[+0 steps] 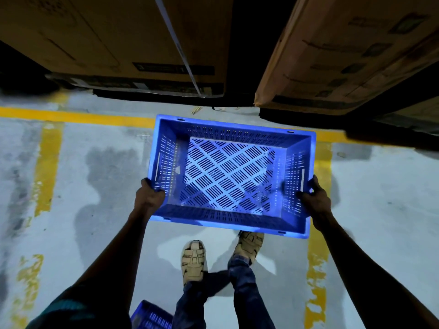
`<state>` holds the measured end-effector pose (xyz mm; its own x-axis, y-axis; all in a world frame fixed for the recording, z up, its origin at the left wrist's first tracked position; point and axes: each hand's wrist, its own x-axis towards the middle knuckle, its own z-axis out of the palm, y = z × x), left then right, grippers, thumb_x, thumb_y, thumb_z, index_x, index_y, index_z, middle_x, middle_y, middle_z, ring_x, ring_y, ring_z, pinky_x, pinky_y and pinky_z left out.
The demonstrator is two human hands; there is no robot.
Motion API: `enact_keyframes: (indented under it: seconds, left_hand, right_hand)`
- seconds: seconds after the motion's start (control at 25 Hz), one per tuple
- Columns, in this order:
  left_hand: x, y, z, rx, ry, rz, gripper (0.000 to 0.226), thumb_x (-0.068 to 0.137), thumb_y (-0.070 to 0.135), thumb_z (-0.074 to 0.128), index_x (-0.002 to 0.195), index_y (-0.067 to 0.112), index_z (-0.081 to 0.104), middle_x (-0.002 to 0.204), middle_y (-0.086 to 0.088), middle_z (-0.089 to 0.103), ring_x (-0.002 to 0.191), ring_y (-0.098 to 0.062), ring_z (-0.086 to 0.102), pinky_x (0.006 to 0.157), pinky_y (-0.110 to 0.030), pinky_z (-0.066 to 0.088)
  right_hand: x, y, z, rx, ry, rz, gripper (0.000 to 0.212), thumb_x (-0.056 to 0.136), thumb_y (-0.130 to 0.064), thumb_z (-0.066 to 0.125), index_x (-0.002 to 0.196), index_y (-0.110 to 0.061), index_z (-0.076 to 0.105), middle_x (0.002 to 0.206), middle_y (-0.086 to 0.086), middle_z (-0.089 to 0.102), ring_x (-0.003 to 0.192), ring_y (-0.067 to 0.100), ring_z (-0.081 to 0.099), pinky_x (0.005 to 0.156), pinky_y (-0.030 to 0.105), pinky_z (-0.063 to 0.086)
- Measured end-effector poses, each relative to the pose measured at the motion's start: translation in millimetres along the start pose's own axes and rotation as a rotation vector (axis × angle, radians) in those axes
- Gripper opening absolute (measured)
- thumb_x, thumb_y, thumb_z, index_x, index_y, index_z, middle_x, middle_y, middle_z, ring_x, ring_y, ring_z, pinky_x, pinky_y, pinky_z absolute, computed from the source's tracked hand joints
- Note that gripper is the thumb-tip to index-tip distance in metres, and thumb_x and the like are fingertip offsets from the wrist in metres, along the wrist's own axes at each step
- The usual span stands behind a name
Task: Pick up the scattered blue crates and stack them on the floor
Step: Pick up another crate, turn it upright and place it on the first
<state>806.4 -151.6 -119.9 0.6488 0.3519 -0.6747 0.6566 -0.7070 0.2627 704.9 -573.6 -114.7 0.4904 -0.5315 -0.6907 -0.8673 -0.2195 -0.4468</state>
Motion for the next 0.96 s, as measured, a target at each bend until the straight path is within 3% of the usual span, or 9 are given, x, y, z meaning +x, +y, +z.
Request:
enact_keyframes:
  seconds: [0.12, 0.2, 0.28, 0.44, 0.6, 0.68, 0.8, 0.96]
  left_hand:
    - [-6.7, -2.6, 5.8, -0.016, -0.041, 0.041, 0.046, 0.09, 0.009, 0.057, 0.132, 0.003, 0.038, 0.123, -0.03, 0.058, 0.107, -0.047, 0.059, 0.088, -0.047, 0.05]
    - [-6.7, -1.2, 5.7, -0.037, -0.029, 0.09, 0.039, 0.088, 0.0, 0.049, 0.126, 0.001, 0.04, 0.119, -0.032, 0.058, 0.105, -0.049, 0.058, 0.085, -0.048, 0.048]
    - [-4.4, 2.5, 2.9, -0.047, -0.001, 0.146, 0.037, 0.087, -0.003, 0.046, 0.124, 0.001, 0.043, 0.119, -0.031, 0.058, 0.105, -0.047, 0.058, 0.085, -0.047, 0.047]
    - [7.9, 12.5, 1.0, -0.019, 0.07, 0.149, 0.036, 0.085, -0.004, 0.046, 0.12, 0.002, 0.046, 0.119, -0.029, 0.058, 0.107, -0.046, 0.057, 0.085, -0.048, 0.047]
    - [4.4, 10.3, -3.3, 0.001, 0.123, 0.083, 0.04, 0.082, -0.003, 0.05, 0.122, 0.0, 0.046, 0.121, -0.028, 0.059, 0.11, -0.046, 0.057, 0.087, -0.047, 0.047]
    - [-2.3, -1.4, -5.2, -0.01, 0.126, 0.053, 0.04, 0.082, -0.001, 0.052, 0.122, -0.001, 0.045, 0.122, -0.028, 0.059, 0.11, -0.046, 0.057, 0.087, -0.047, 0.047]
    - [-7.7, -20.6, -2.9, -0.028, 0.087, -0.007, 0.045, 0.084, 0.001, 0.054, 0.127, 0.0, 0.042, 0.123, -0.028, 0.058, 0.109, -0.045, 0.058, 0.086, -0.046, 0.047]
    - [-9.7, -26.6, -3.2, -0.064, 0.079, 0.0, 0.046, 0.084, -0.004, 0.049, 0.129, -0.002, 0.04, 0.124, -0.028, 0.057, 0.108, -0.045, 0.057, 0.082, -0.043, 0.046]
  right_hand:
    - [6.4, 3.8, -4.1, -0.013, 0.075, 0.003, 0.037, 0.068, -0.037, 0.062, 0.097, -0.017, 0.051, 0.084, 0.015, 0.068, 0.071, 0.032, 0.063, 0.068, 0.045, 0.053]
    - [6.8, 6.0, -6.4, -0.002, 0.073, 0.016, 0.033, 0.07, -0.032, 0.064, 0.092, -0.012, 0.05, 0.078, 0.014, 0.066, 0.065, 0.027, 0.057, 0.059, 0.04, 0.049]
    - [0.5, 3.7, -5.1, 0.02, 0.072, 0.021, 0.026, 0.074, -0.027, 0.066, 0.091, -0.016, 0.05, 0.08, 0.01, 0.065, 0.063, 0.024, 0.055, 0.058, 0.034, 0.043]
    - [-11.1, 5.0, 5.1, 0.066, 0.035, -0.033, 0.039, 0.068, -0.037, 0.066, 0.102, -0.024, 0.053, 0.078, -0.009, 0.063, 0.069, 0.019, 0.062, 0.064, 0.032, 0.048]
    - [-5.0, 11.8, 10.3, 0.119, 0.014, -0.036, 0.021, 0.074, -0.029, 0.075, 0.083, -0.03, 0.056, 0.076, -0.002, 0.064, 0.066, 0.023, 0.06, 0.064, 0.035, 0.049]
    - [-3.4, 11.6, 13.6, 0.16, 0.032, -0.019, 0.02, 0.073, -0.027, 0.074, 0.09, -0.028, 0.063, 0.085, 0.008, 0.069, 0.069, 0.024, 0.059, 0.063, 0.037, 0.047]
    - [-6.6, 12.9, 13.5, 0.125, 0.053, 0.017, 0.038, 0.078, -0.021, 0.074, 0.113, -0.011, 0.064, 0.095, 0.013, 0.069, 0.078, 0.024, 0.059, 0.066, 0.03, 0.043]
    - [-15.4, 17.3, 14.1, 0.095, 0.036, 0.022, 0.032, 0.083, -0.011, 0.07, 0.113, -0.01, 0.061, 0.095, 0.011, 0.067, 0.079, 0.027, 0.058, 0.066, 0.036, 0.049]
